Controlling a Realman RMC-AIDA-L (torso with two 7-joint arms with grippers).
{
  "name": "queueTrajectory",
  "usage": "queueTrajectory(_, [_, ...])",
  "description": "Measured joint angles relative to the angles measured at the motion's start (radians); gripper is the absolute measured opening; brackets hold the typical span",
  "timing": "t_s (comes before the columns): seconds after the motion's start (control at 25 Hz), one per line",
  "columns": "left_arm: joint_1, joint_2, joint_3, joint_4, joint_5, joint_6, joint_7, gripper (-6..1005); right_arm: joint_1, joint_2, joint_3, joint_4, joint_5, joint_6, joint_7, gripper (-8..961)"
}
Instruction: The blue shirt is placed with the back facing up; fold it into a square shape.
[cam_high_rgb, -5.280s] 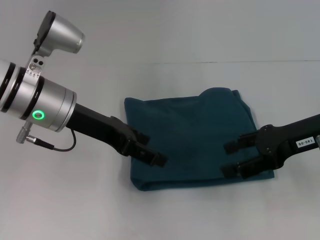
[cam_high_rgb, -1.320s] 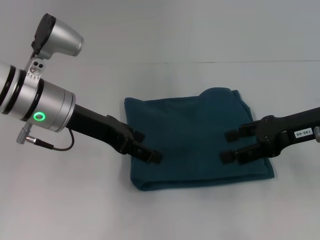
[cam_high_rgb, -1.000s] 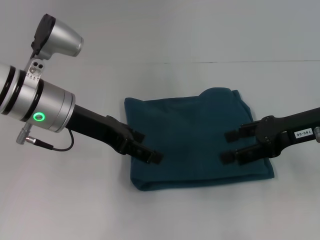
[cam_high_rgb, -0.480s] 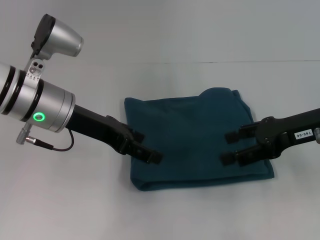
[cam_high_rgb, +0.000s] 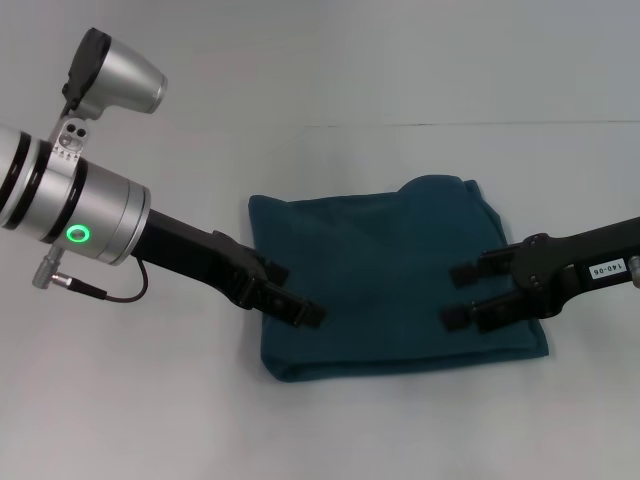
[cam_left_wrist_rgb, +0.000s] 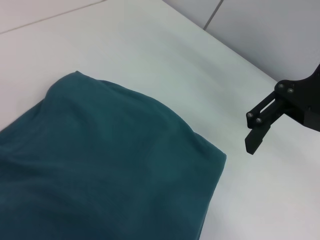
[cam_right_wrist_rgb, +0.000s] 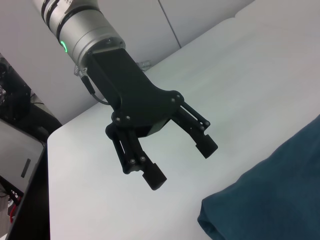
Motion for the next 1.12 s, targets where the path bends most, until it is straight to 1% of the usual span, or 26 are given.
queueTrajectory(1.12, [0.005, 0.000, -0.001, 0.000, 0.000, 0.000, 0.008, 948, -0.007, -0.001, -0.001, 0.000, 0.004, -0.003, 0.004, 906])
